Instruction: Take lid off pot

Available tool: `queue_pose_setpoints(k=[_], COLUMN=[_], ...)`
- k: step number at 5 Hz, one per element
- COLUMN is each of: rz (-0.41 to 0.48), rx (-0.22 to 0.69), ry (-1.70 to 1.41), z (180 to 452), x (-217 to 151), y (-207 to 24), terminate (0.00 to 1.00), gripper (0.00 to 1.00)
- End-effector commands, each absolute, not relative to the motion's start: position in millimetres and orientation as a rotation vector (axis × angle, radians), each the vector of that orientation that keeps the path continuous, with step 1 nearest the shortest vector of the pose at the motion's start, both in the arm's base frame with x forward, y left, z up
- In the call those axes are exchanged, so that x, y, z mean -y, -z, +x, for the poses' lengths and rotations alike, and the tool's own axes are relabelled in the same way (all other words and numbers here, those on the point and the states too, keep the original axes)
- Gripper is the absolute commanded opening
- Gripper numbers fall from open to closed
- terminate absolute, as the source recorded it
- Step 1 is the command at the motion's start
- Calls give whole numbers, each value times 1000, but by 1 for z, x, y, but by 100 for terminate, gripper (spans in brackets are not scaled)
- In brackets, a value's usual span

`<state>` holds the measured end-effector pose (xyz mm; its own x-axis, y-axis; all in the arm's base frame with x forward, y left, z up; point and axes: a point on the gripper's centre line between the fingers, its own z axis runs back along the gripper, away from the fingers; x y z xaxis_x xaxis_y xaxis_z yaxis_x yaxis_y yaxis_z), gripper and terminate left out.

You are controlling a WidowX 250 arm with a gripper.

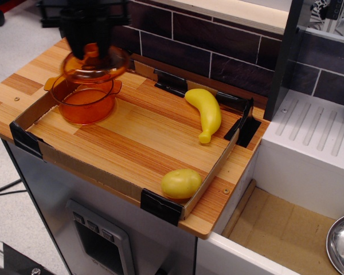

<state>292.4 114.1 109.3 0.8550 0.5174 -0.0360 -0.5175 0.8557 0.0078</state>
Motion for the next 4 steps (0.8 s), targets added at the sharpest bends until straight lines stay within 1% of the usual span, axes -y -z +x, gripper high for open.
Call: queue_pose_setpoints(k=[1,2,3,4], rz=[-10,8,6,-20], rx=[-2,19,11,16], ry=[-520,-506,-514,-480], z=[286,282,281,280], x=[-74,-69,-66,-62], y=[-107,-88,-69,-53], terminate=[0,0,0,0], gripper=[0,0,0,0])
